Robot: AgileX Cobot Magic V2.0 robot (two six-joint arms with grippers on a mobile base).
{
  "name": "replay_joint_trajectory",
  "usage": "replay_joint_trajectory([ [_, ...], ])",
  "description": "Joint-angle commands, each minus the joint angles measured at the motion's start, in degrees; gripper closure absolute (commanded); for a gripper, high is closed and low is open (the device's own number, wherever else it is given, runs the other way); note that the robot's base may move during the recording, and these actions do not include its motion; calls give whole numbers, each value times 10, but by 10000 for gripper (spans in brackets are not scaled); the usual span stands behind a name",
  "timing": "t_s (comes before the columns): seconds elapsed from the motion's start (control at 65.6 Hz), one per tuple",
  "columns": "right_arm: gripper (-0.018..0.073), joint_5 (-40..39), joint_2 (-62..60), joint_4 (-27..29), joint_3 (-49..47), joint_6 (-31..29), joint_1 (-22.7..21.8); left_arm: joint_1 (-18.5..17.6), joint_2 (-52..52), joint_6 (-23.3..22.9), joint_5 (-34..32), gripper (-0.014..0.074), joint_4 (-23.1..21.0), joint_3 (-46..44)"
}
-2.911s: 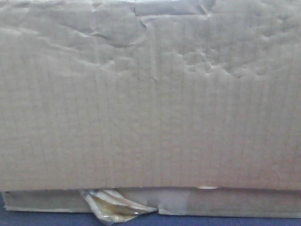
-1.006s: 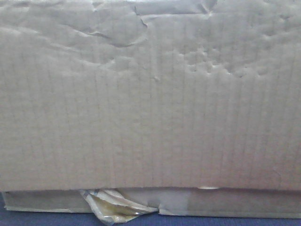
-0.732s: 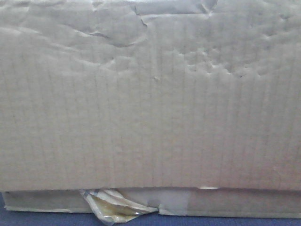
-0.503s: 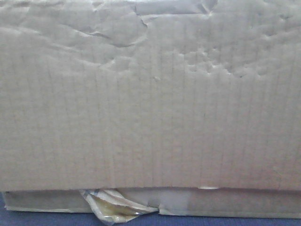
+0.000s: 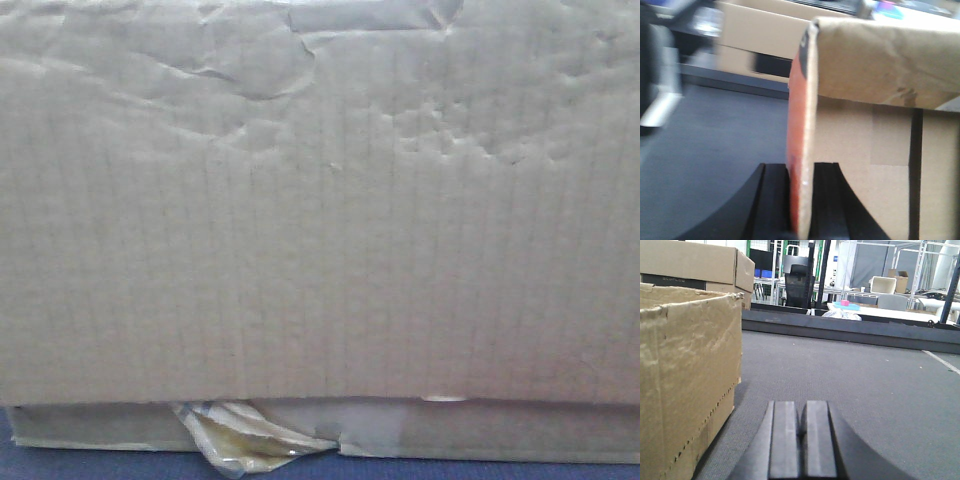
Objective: Stack two boxes on right shelf middle
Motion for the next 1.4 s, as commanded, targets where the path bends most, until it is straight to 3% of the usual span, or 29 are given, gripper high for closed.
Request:
replay_joint_trajectory([
  [0.0,728,-13,-2,-3,-1,1,-1,-83,5,-56,-9,707,80,5],
  [0.061,728,-13,-2,-3,-1,1,-1,-146,11,-84,-9,707,137,16],
  [0.213,728,-13,-2,-3,-1,1,-1,-258,32,-140,-9,707,185,54],
  [0.381,728,-13,-2,-3,-1,1,-1,-320,43,-213,-9,707,223,133],
  [0.533,728,-13,-2,-3,-1,1,-1,-328,44,-269,-9,707,220,214],
  [0.808,728,-13,-2,-3,-1,1,-1,-328,47,-314,-9,707,187,343],
  [1.006,728,-13,-2,-3,-1,1,-1,-328,50,-325,-9,707,166,408],
  [1.387,728,-13,-2,-3,-1,1,-1,-328,93,-315,-29,707,132,414],
])
